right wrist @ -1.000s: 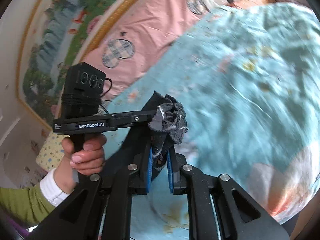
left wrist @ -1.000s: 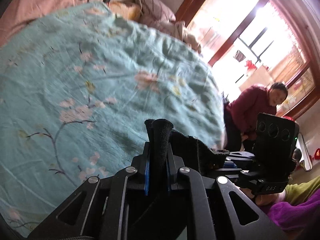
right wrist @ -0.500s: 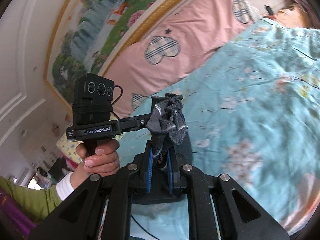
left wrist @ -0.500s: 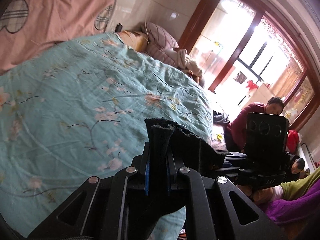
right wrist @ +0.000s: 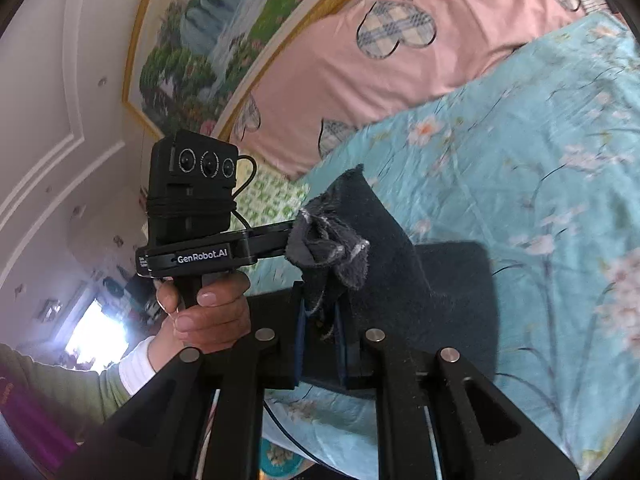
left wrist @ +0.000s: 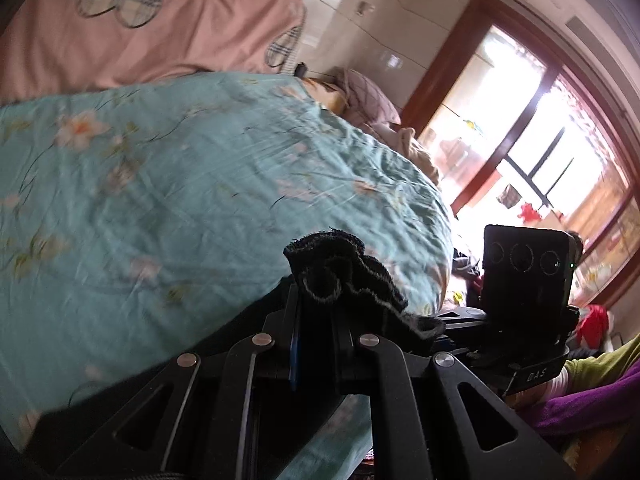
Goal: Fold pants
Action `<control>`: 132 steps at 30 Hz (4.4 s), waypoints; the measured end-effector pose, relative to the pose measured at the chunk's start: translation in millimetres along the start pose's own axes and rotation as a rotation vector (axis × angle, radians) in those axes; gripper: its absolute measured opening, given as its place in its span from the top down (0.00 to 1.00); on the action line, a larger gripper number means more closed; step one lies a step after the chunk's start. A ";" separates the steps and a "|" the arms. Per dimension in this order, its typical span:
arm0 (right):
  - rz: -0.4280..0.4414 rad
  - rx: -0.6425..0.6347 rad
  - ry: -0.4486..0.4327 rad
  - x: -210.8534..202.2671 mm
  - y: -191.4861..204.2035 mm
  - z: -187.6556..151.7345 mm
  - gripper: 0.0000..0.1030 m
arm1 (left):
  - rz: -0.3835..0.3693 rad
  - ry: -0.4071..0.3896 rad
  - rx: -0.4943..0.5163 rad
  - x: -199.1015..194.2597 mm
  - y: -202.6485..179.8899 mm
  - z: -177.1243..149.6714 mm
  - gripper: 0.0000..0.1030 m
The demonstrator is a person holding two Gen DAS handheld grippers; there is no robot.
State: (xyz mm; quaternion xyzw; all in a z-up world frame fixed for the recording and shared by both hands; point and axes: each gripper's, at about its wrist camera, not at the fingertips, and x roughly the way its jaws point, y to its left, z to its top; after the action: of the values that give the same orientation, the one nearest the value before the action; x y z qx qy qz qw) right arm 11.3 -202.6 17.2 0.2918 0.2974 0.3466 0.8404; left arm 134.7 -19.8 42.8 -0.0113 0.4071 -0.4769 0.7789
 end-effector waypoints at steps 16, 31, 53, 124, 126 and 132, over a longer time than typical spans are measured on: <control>-0.040 -0.004 0.193 62.1 -9.2 -24.0 0.86 | 0.035 0.004 -0.162 5.4 61.0 -61.4 0.90; -0.132 -0.088 0.313 87.4 1.8 -35.0 0.76 | 0.097 0.021 -0.279 1.9 82.9 -94.8 0.90; -0.028 -0.160 0.346 104.2 42.6 -27.3 0.60 | 0.328 -0.234 -0.596 -98.9 81.6 -171.2 0.67; 0.298 -0.370 0.838 418.8 162.0 -9.2 0.40 | 0.585 -0.672 -1.279 -244.5 128.1 -334.2 0.46; 0.304 -0.398 0.887 432.4 166.1 -14.4 0.40 | 0.587 -0.671 -1.277 -243.9 129.5 -333.8 0.46; 0.323 -0.513 0.976 452.5 179.8 -25.1 0.40 | 0.589 -0.670 -1.273 -242.8 132.0 -333.5 0.46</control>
State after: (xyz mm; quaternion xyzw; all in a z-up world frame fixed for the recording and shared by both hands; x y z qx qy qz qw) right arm 183.8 252.7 -8.6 -0.0735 0.5090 0.6260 0.5862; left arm -35.4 358.4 -82.3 -0.4914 0.3319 0.1042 0.7984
